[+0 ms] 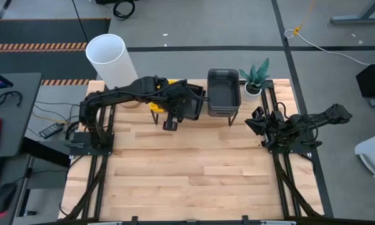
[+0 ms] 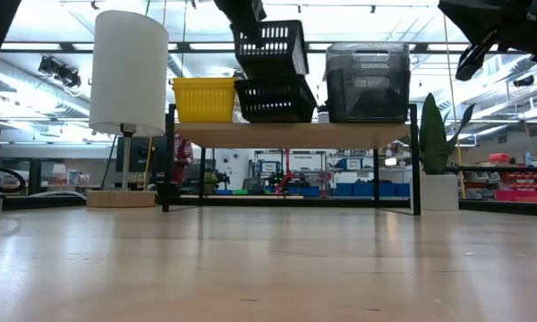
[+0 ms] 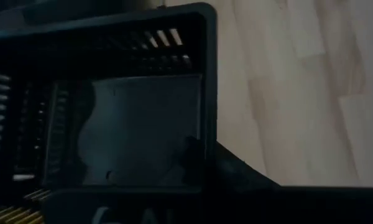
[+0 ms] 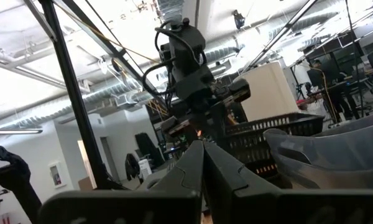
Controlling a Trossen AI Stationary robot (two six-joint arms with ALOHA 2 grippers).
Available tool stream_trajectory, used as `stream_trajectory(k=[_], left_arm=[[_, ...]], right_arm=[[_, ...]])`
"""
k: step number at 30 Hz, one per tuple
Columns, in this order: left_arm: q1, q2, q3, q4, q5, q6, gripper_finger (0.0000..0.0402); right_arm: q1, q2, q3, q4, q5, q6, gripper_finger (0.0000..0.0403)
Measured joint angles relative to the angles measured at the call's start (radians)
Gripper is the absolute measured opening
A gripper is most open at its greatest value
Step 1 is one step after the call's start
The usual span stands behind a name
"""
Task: Stack baskets on shelf by color
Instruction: Stack the black bin on top of the black bin on the shelf
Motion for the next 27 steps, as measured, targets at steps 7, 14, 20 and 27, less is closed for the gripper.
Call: stream_trajectory(k=[7,14,20,27], left_arm=[[0.007,0.018,0.000,0.014,0.009,0.038,0.0007],[0.026,0.041,0.000,0.043,0.010,0.043,0.0008],[0.036,0.084,-0.002,0.051,0.045,0.037,0.0008],[0.035,0.107,-0.002,0.061,0.037,0.029,0.0018]], right_arm=[[0.000,0.000,0.000,0.000,0.000,0.000,0.0016],[0.000,0.000,0.000,0.000,0.000,0.000,0.0016],[0.000,0.000,0.000,0.000,0.000,0.000,0.0016],[0.000,0.000,0.000,0.001,0.001,0.000,0.0016]])
